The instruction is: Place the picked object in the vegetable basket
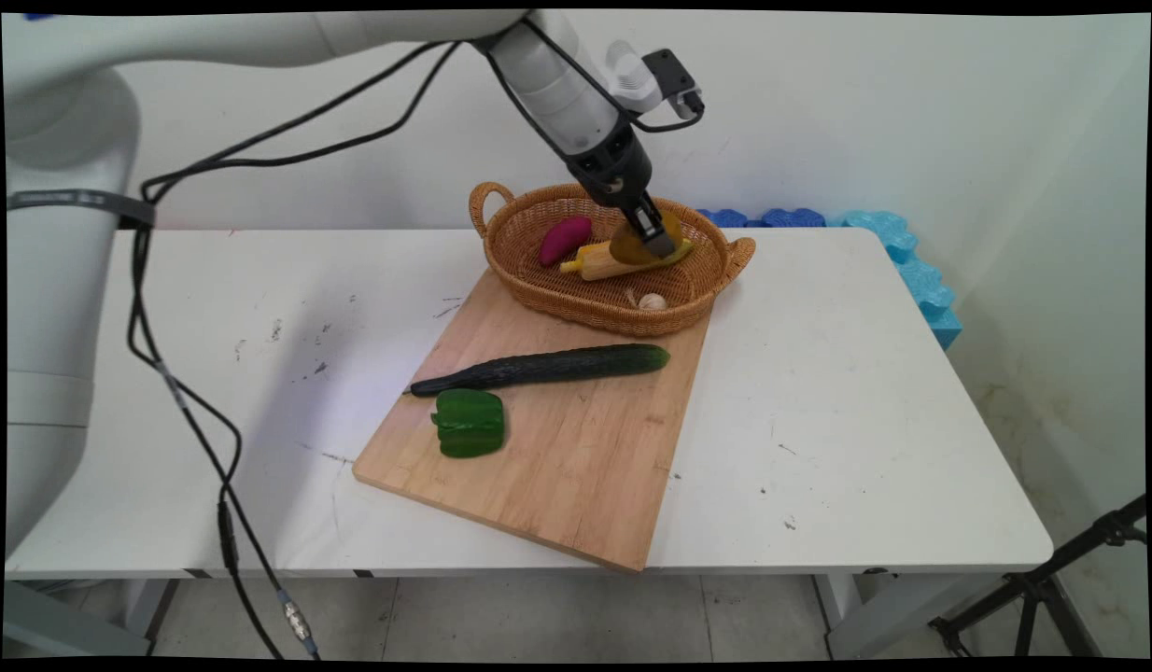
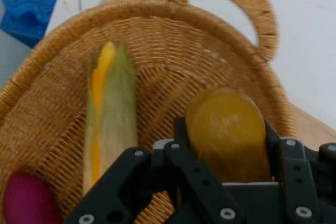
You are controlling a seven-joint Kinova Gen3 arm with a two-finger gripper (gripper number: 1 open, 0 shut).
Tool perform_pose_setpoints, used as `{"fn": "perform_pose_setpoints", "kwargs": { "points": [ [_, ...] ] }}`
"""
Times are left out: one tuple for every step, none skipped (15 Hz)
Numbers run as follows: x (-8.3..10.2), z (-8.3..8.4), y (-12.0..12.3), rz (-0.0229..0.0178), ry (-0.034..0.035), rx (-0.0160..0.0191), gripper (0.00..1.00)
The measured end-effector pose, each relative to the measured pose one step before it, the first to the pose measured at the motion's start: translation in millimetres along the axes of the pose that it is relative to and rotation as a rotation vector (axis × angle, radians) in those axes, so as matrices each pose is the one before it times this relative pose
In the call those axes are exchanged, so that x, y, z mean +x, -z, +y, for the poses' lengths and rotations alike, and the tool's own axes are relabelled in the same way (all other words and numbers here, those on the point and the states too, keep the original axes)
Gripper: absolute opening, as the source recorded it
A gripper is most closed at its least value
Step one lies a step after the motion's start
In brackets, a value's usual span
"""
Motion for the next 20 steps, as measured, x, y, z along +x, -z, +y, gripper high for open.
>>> {"fn": "perform_pose_setpoints", "kwargs": {
  "points": [
    [1.79, -6.16, -8.57, -0.00438, 0.00761, 0.00792, 0.00],
    [0.77, -3.84, -5.67, -0.00304, 0.00518, 0.00444, 0.00],
    [1.03, -5.12, -8.32, -0.00476, 0.00682, 0.00580, 0.00],
    [0.91, -4.95, -9.42, -0.00555, 0.00716, 0.00488, 0.00],
    [0.94, -3.98, -8.95, -0.00510, 0.00620, 0.00383, 0.00],
    [0.82, -2.73, -6.93, -0.00366, 0.00478, 0.00230, 0.00],
    [1.09, -2.48, -7.56, -0.00311, 0.00578, 0.00166, 0.00],
    [0.95, -1.98, -6.81, -0.00289, 0.00513, 0.00096, 0.00],
    [0.78, -1.19, -5.14, -0.00206, 0.00331, 0.00044, 0.00],
    [0.49, -0.57, -3.21, -0.00153, 0.00169, -0.00001, 0.00],
    [0.68, -0.73, -4.49, -0.00237, 0.00215, 0.00011, 0.00],
    [0.82, -0.37, -4.45, -0.00202, 0.00193, -0.00027, 0.00],
    [0.58, -0.14, -3.80, -0.00188, 0.00229, -0.00054, 0.00],
    [0.56, 0.39, -2.98, -0.00126, 0.00136, -0.00126, 0.00],
    [0.53, 0.55, -1.82, -0.00011, 0.00067, -0.00142, 0.00],
    [0.46, 0.74, -1.72, 0.00029, 0.00018, -0.00158, 0.00],
    [0.57, 0.89, -0.76, 0.00157, -0.00151, -0.00044, 1.00],
    [0.76, 1.22, -0.28, 0.00264, -0.00310, -0.00042, 1.00],
    [1.09, 1.50, 1.07, 0.00385, -0.00371, -0.00029, 1.00],
    [1.69, 2.08, 3.38, 0.00760, -0.00266, -0.00004, 1.00]
  ]
}}
